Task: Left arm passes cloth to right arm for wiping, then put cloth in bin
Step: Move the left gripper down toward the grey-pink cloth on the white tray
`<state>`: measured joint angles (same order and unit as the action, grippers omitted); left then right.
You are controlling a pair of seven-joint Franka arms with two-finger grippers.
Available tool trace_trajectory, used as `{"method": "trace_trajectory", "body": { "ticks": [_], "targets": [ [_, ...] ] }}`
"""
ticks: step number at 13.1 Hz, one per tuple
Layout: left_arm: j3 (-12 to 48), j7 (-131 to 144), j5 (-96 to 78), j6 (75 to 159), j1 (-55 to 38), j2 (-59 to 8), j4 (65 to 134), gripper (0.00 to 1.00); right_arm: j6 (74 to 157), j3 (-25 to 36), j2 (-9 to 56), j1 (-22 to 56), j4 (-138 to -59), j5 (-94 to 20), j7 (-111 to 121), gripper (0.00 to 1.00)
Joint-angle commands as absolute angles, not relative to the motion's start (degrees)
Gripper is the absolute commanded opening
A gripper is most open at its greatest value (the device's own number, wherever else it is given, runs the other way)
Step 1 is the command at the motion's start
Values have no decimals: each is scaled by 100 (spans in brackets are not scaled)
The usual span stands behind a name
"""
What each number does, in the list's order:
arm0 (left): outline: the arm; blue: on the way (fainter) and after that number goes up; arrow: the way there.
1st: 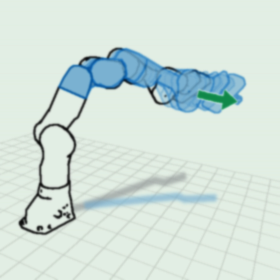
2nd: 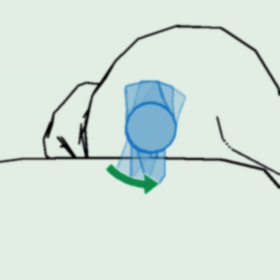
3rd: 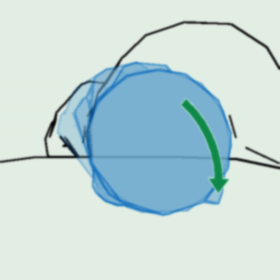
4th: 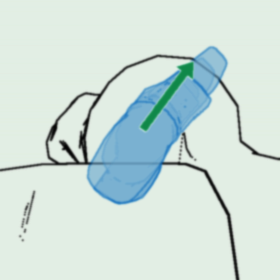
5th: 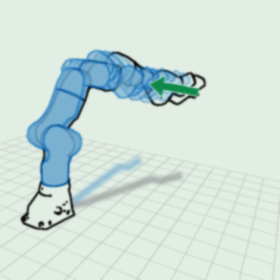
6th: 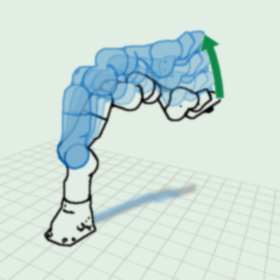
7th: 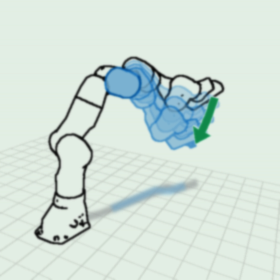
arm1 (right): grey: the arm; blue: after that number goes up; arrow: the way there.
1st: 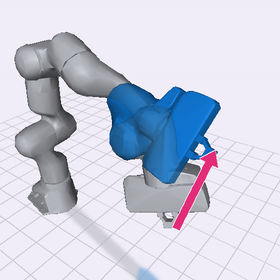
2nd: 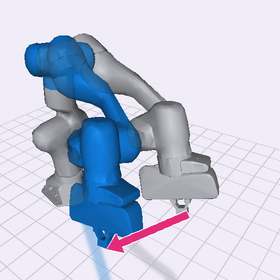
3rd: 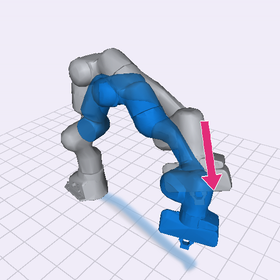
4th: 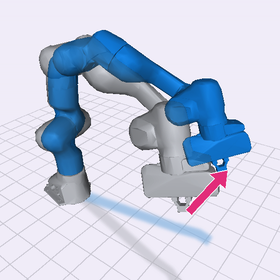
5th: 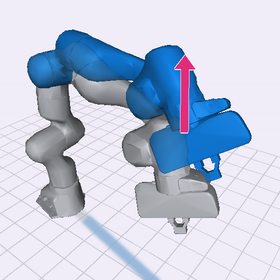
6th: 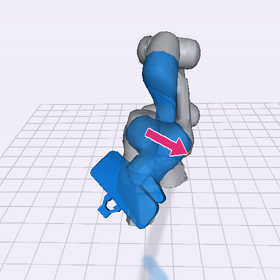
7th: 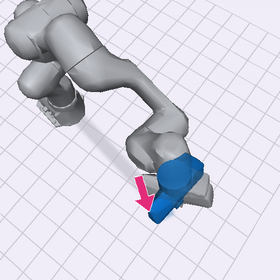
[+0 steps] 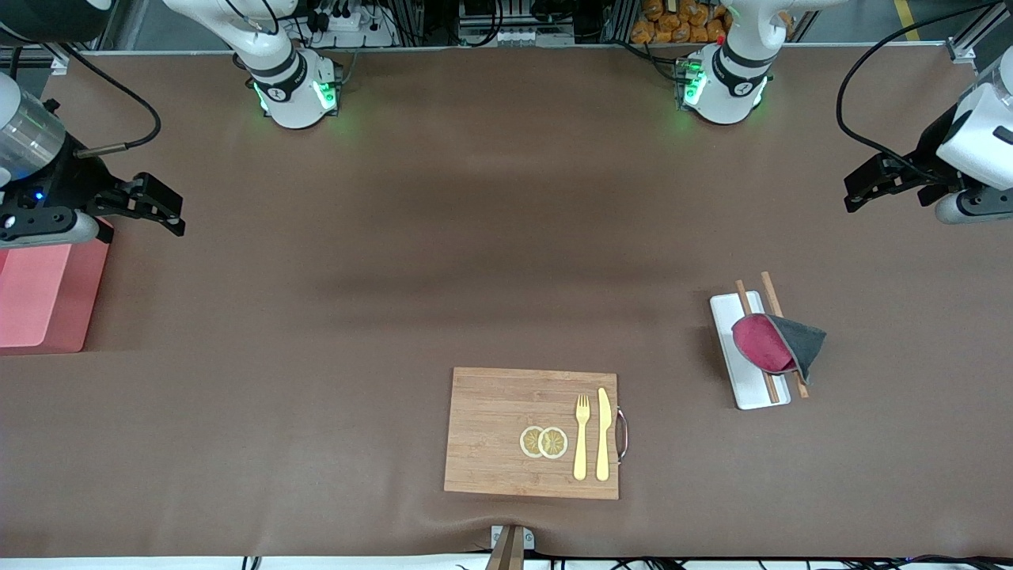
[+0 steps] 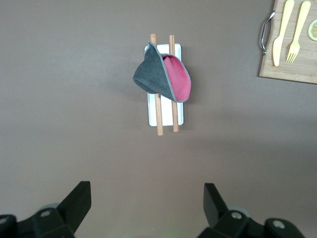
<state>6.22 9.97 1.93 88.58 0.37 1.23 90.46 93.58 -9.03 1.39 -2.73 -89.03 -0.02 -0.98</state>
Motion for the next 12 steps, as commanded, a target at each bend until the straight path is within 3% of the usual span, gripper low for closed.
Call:
{"method": "trace_trajectory", "body": {
  "ticks": [1,7,12],
  "targets": [
    [633,1072,88,8728,79,79,8903,100,9387,-923,26,-343,-9009,-62,-105,100],
    [633,1037,105,8728,97,18,8912,100,9369,-923,26,-439,-9009,-70,-105,100],
    [642,1063,79,9077,62,-544,9008,100,9352,-923,35,-457,-9026,-70,-105,100]
  ]
}}
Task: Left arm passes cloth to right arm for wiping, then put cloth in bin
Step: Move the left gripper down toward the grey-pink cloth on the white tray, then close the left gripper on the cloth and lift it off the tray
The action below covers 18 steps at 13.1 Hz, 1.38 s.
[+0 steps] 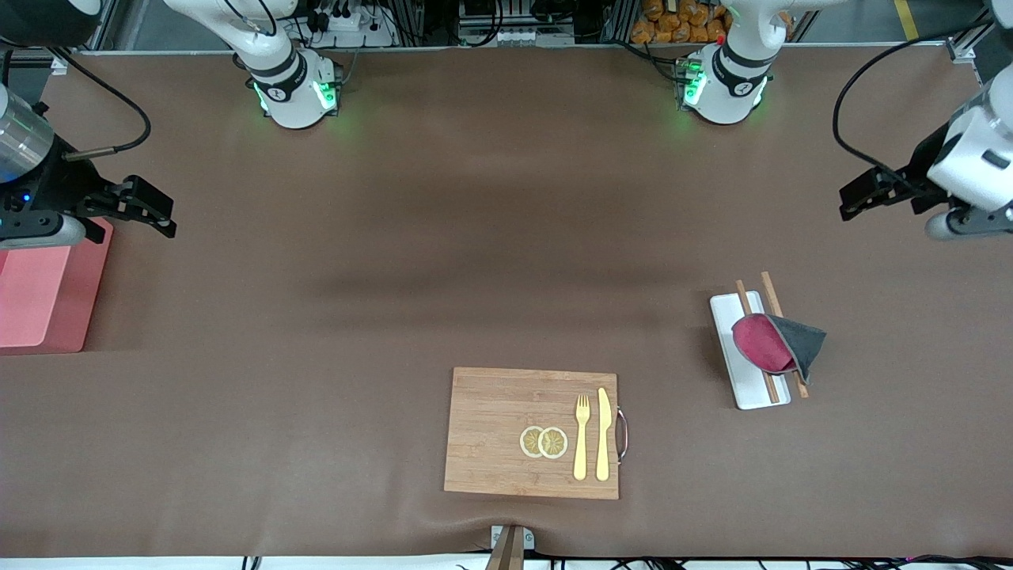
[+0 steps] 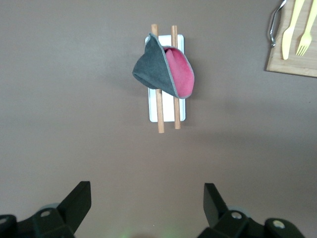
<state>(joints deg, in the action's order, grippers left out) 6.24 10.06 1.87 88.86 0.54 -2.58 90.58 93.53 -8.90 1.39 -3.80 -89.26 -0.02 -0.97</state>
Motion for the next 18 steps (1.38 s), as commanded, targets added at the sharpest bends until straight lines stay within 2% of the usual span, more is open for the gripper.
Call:
{"method": "trace_trajectory", "body": {
  "ticks": [1,8,13,18],
  "targets": [
    [642,1072,79,9244,62,-675,9044,100,9378,-923,44,-474,-9018,-70,-97,100],
    [633,1020,140,10835,289,-2010,9176,100,9282,-923,53,-562,-9018,-70,-97,100],
    [633,993,396,11442,325,-2741,9158,100,9167,-923,62,-589,-9009,-79,-132,100],
    [633,993,404,11496,360,-2935,9150,100,9158,-923,62,-598,-9009,-70,-114,100]
  ]
}}
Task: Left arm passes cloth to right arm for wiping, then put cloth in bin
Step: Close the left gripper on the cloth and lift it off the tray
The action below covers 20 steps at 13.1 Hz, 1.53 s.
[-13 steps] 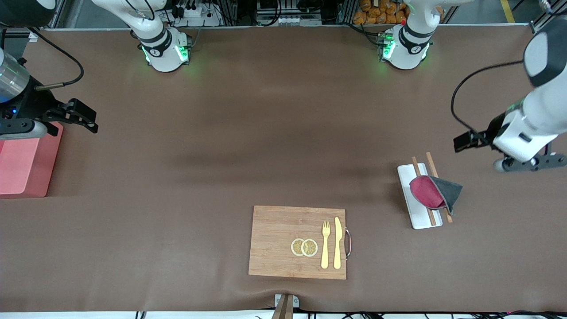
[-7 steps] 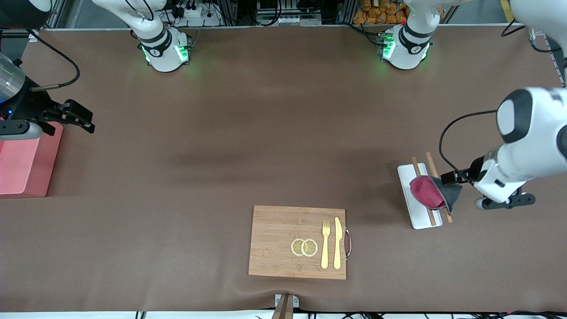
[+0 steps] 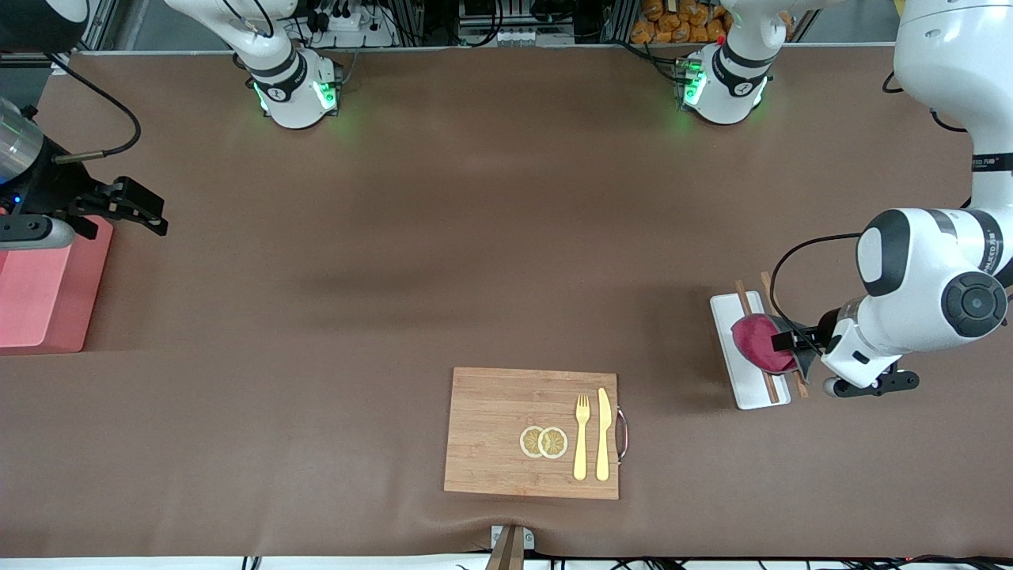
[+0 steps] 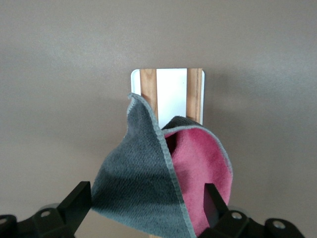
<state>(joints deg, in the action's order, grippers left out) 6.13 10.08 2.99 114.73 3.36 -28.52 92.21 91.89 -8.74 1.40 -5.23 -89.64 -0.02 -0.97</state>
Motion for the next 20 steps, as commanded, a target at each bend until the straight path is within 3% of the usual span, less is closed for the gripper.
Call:
{"method": "trace_trajectory", "body": {
  "ticks": [1,3,6,8,10,20],
  "targets": [
    [633,993,396,11496,360,-2962,9149,100,9167,-923,62,-606,-9009,-70,-114,100],
    [633,993,396,11496,360,-2979,9149,100,9193,-923,70,-624,-9009,-79,-114,100],
    [633,1063,396,11496,299,-3015,9149,59,9290,-923,97,-668,-9009,-79,-106,100],
    [633,1029,404,11487,273,-3006,9149,20,9308,-923,97,-659,-9000,-79,-114,100],
    [633,1020,404,11479,255,-3006,9149,0,9308,-932,105,-650,-9000,-70,-106,100],
    [782,1054,413,11470,176,-2734,9035,0,9440,-914,457,-1064,-8974,-27,-140,100]
  ]
}}
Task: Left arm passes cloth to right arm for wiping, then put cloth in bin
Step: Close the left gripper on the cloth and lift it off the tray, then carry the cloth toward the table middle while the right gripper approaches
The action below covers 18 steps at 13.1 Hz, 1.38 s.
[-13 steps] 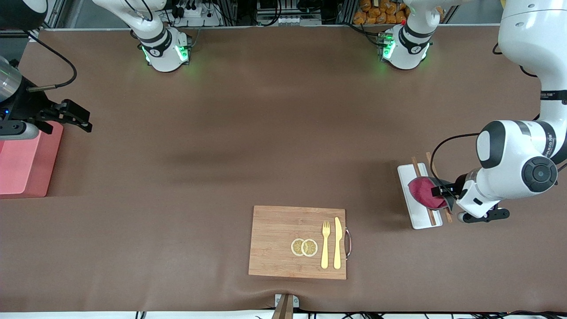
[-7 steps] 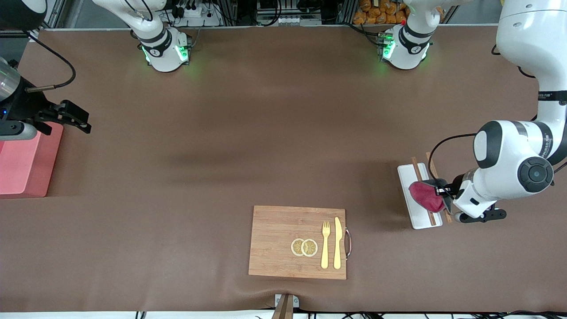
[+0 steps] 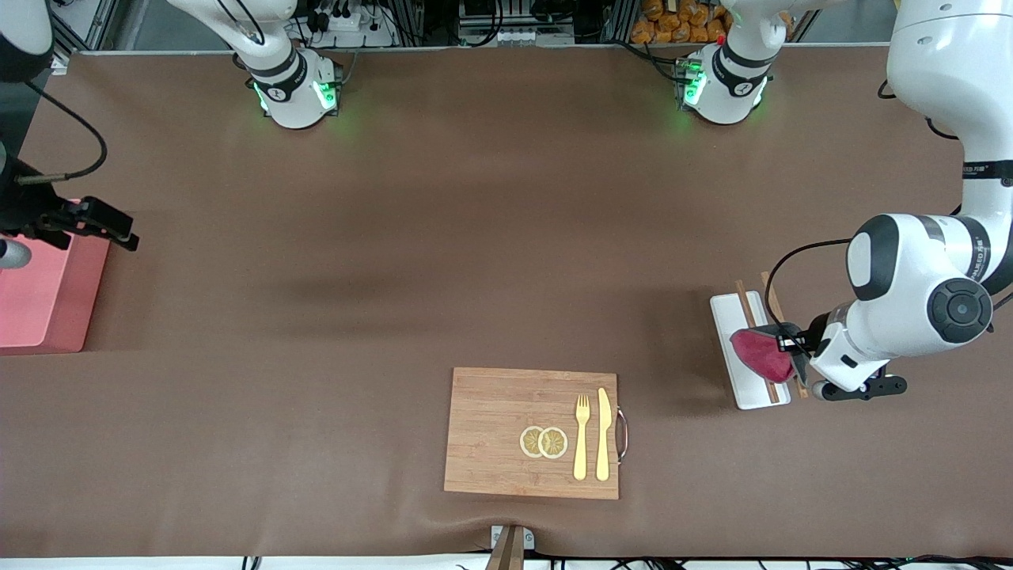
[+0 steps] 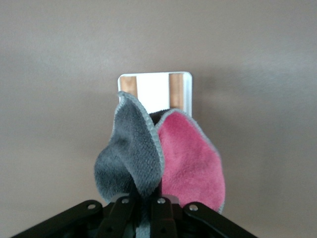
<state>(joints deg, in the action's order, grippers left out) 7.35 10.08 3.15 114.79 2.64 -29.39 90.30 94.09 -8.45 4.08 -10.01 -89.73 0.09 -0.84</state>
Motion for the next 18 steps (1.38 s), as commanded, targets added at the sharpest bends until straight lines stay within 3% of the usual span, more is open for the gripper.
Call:
{"method": "trace_trajectory", "body": {
  "ticks": [1,7,10,18],
  "targets": [
    [834,1063,404,11461,167,-2664,9035,0,9387,-923,431,-1011,-8974,-26,-323,100],
    [1677,1852,141,11426,158,-2514,8930,0,8868,-976,448,-63,-8974,-79,-4126,100],
    [2257,3072,167,11426,54,-2592,8729,0,8316,-967,649,228,-8965,-858,-5479,100],
    [2294,6202,167,11933,-1642,-3269,7901,0,8270,-958,1485,395,-9000,-3242,-7680,100]
  ]
}}
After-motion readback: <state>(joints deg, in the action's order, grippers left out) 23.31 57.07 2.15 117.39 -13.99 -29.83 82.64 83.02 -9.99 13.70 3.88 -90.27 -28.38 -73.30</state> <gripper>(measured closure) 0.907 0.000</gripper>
